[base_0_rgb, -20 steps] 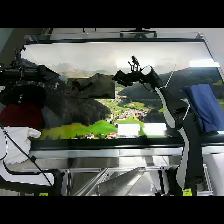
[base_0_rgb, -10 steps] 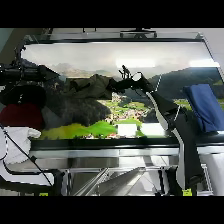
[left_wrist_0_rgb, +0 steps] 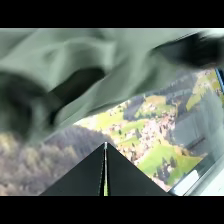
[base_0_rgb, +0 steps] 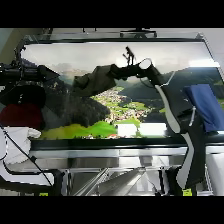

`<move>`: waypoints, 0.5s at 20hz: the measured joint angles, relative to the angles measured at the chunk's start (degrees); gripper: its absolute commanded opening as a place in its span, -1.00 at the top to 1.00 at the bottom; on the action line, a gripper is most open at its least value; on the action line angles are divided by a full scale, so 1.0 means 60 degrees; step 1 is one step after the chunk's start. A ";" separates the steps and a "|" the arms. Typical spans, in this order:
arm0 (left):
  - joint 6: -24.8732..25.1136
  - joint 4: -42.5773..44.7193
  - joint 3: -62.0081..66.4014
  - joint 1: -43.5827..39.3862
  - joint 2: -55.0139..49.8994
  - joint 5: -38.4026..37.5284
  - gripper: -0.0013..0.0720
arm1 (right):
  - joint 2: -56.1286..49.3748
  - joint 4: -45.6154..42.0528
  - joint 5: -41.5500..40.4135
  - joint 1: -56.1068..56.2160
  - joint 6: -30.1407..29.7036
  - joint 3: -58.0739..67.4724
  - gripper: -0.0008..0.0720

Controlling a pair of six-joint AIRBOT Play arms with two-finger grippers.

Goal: Fold the shirts.

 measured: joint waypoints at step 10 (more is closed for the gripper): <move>-0.0299 0.0007 0.0000 -0.0004 0.0004 -0.0892 0.92 | 0.5523 -0.4878 0.4171 -0.2881 0.2528 -0.0415 0.94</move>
